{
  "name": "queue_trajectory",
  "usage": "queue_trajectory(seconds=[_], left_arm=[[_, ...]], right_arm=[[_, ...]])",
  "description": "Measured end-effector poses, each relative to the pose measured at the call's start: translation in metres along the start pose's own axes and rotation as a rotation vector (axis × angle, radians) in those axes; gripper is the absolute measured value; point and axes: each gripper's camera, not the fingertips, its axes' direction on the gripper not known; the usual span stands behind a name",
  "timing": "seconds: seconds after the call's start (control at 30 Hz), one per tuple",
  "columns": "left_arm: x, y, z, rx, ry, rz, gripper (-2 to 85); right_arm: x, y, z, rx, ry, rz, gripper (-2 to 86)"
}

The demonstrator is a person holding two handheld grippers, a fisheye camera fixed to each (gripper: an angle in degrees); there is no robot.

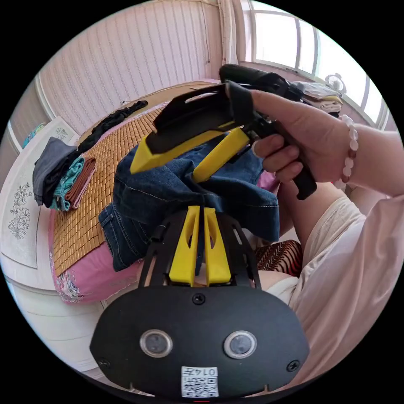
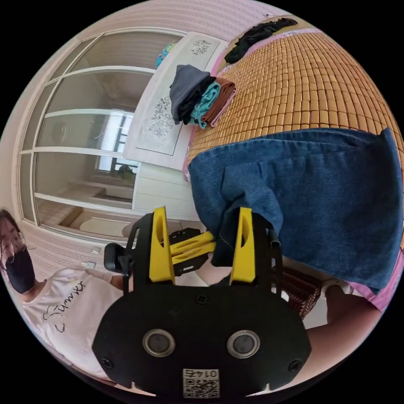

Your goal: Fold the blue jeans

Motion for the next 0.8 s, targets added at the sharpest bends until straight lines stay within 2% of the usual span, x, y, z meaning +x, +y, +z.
queue_trajectory(seconds=[0.03, 0.1, 0.13, 0.2, 0.23, 0.33, 0.4, 0.47, 0.57, 0.63, 0.7, 0.8], left_arm=[[0.005, 0.0, 0.001, -0.005, -0.008, 0.014, -0.6], [0.021, 0.002, -0.001, 0.016, -0.004, 0.094, -0.3], [0.023, 0.003, -0.002, 0.02, -0.002, 0.106, -0.2], [0.021, 0.007, -0.005, 0.004, 0.003, 0.114, -0.1], [0.018, 0.009, -0.008, 0.01, 0.011, 0.101, -0.1], [-0.013, 0.026, -0.033, 0.059, 0.054, 0.014, 0.0], [-0.048, 0.041, -0.051, 0.058, -0.008, -0.051, 0.5], [-0.078, 0.052, -0.055, 0.049, -0.092, -0.113, 1.3], [-0.132, 0.061, -0.039, -0.019, -0.176, -0.242, 5.0], [-0.164, 0.063, -0.027, -0.024, -0.171, -0.329, 6.7], [-0.203, 0.06, -0.006, -0.024, -0.138, -0.432, 8.8], [-0.241, 0.049, 0.025, -0.036, -0.1, -0.535, 11.6]], right_arm=[[-0.001, 0.0, 0.003, -0.021, 0.036, 0.001, 23.4], [-0.004, 0.002, 0.019, -0.107, 0.241, 0.029, 22.3], [-0.006, 0.002, 0.024, -0.129, 0.29, 0.021, 19.8], [-0.012, 0.005, 0.029, -0.16, 0.478, -0.008, 8.6], [-0.013, 0.006, 0.027, -0.15, 0.493, -0.012, 5.5], [-0.006, 0.013, 0.002, -0.117, 0.409, 0.036, 4.1], [-0.004, 0.026, -0.035, -0.046, 0.354, 0.073, 3.4], [-0.016, 0.041, -0.073, 0.01, 0.398, 0.04, 3.0], [-0.041, 0.07, -0.158, 0.124, 0.589, 0.028, 3.1], [-0.05, 0.089, -0.216, 0.233, 0.753, 0.099, 4.1], [-0.048, 0.112, -0.282, 0.354, 0.993, 0.285, 7.3], [-0.048, 0.13, -0.322, 0.473, 1.102, 0.453, 8.4]])
